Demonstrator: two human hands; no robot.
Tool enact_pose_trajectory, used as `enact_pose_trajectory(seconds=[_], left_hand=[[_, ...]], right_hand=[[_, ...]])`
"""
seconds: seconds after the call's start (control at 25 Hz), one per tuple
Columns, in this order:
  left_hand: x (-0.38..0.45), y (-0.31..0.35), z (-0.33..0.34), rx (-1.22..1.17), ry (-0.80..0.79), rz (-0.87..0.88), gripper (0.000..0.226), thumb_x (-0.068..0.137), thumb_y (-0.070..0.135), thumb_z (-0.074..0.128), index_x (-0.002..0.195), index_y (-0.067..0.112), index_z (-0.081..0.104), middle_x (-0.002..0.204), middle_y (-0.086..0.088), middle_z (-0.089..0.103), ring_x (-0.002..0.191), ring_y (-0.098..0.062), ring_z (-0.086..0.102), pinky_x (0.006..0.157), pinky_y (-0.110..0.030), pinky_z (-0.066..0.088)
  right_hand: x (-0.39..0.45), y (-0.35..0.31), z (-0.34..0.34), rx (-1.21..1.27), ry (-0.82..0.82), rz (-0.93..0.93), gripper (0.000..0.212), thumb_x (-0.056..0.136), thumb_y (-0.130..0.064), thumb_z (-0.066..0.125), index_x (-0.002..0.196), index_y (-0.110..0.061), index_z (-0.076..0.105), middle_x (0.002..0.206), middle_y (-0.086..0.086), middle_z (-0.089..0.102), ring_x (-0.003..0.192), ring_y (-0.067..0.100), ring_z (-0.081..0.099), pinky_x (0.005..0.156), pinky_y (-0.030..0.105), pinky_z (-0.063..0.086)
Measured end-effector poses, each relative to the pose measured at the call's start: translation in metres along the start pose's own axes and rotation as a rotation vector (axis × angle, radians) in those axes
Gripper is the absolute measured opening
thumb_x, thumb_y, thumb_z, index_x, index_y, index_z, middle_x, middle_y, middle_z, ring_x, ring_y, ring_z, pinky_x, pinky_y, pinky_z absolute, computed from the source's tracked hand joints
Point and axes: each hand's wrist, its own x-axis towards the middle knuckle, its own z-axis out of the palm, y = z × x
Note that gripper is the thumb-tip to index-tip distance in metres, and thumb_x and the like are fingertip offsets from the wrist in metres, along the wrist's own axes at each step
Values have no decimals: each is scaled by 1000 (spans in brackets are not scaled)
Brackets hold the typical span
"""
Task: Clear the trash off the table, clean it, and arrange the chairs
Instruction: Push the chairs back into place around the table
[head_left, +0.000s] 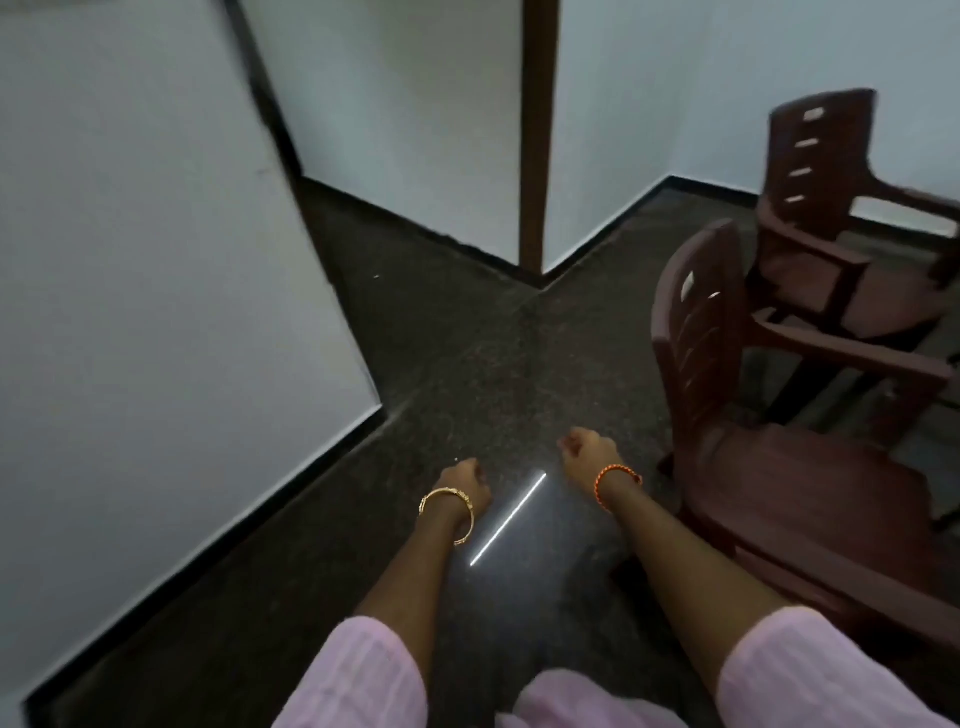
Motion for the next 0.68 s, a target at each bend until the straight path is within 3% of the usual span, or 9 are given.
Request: enact_pose_trajectory(seconds=[0.24,0.44,0.68], left_hand=[[128,58,-37,180,-144,283,29,87,17,50,112,6,60,120,-17,64,113,-33,58,90,-32,45],[246,118,-65,280,-201,501,25,86,14,53,108,5,61,115,-15,67,108,-30,61,88,-30,46],[346,204,-104,200,-221,637,23,84,13,53,104,6,61,109,-16,68,104,-31,62,86,-31,47]], right_hand=[[88,-41,-9,142,224,88,24,85,-1,49,103,-2,65,105,18,68,102,30,63,88,30,48],[195,-69,-41,203,444,205,25,84,1,49,102,1,65,103,21,69,100,31,63,84,28,44],[286,-100,-75,232,573,272,24,83,0,51,101,-1,67,100,19,70,97,29,64,81,25,41]])
